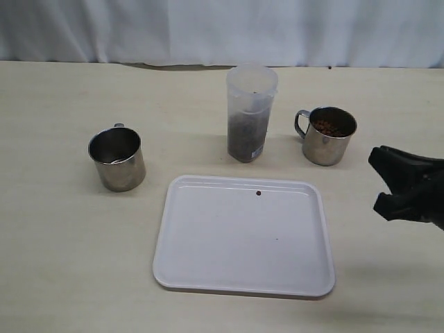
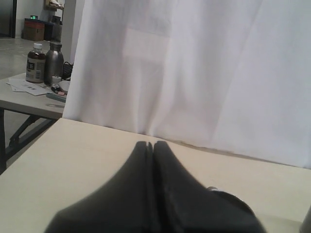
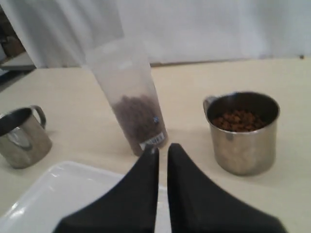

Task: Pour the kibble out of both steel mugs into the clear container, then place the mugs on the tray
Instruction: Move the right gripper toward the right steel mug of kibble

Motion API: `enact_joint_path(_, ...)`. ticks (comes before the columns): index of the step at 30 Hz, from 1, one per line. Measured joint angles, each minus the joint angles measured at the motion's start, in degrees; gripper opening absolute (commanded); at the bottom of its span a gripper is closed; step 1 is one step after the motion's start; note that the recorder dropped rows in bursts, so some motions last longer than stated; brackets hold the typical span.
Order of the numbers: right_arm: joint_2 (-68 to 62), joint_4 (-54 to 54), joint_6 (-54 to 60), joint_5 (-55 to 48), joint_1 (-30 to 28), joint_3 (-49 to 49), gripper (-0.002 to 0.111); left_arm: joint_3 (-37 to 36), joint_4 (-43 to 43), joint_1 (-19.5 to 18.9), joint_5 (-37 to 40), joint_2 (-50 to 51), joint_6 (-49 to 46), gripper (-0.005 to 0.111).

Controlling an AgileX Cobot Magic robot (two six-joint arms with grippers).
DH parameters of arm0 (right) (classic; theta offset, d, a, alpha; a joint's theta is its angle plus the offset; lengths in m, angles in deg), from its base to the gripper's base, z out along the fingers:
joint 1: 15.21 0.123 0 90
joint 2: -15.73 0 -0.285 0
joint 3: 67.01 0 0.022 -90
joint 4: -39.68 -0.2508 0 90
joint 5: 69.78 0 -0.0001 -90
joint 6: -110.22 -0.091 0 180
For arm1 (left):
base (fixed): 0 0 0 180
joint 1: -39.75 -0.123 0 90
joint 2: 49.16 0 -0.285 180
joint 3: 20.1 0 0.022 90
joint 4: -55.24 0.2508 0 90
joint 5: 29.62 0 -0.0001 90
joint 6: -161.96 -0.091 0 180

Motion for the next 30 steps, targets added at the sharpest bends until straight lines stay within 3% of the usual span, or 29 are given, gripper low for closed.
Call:
enact_joint_path(10, -17.59, -3.22, 5.67, -7.28, 0.0, 6.96, 0.006, 0.0, 0.0, 0.0, 0.0, 0.0, 0.0, 0.0)
enact_joint_path(18, -26.91, -5.17, 15.14, -8.16, 0.0, 10.68, 0.016, 0.0, 0.0, 0.0, 0.0, 0.0, 0.0, 0.0)
enact_joint_path(26, -31.2, -6.9, 15.96, -8.12, 0.0, 14.14, 0.051, 0.0, 0.0, 0.0, 0.0, 0.0, 0.0, 0.0)
enact_joint_path(30, -33.95, -7.14, 17.79, -4.1, 0.0, 14.74, 0.061, 0.0, 0.0, 0.0, 0.0, 0.0, 0.0, 0.0)
